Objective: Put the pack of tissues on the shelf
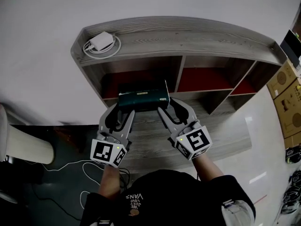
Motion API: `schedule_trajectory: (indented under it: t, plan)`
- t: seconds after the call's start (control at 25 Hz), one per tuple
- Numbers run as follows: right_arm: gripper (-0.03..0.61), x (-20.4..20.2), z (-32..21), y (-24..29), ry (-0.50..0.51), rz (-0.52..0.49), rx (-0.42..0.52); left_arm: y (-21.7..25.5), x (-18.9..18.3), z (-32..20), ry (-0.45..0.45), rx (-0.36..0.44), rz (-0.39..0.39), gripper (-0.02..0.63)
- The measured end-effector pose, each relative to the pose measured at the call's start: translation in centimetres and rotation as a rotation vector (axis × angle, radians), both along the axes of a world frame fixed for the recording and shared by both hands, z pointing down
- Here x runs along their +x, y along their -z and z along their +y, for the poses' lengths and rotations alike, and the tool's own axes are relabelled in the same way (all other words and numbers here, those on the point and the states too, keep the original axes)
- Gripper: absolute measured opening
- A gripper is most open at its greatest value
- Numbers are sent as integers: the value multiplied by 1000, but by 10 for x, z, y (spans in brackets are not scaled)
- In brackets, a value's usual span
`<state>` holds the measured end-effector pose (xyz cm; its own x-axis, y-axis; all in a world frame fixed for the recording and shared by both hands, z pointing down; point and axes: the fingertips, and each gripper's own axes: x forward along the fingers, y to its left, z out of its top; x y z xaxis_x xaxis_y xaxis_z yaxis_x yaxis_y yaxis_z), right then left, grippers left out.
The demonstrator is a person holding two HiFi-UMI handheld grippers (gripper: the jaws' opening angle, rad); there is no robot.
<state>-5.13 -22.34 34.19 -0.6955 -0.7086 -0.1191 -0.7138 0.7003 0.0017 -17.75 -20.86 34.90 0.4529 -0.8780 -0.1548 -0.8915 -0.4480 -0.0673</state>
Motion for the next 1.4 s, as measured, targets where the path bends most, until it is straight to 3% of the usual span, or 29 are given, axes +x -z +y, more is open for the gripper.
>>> schedule_trajectory:
  t: [0.88,1.4]
  plan:
    - [167,-17,-34,-26,-21,65,-56,-27,-16,-37,11,-50,-5,235]
    - [169,-20,-50,-24,-50,80,-15,-31,-19,-51,40,-63,1,235]
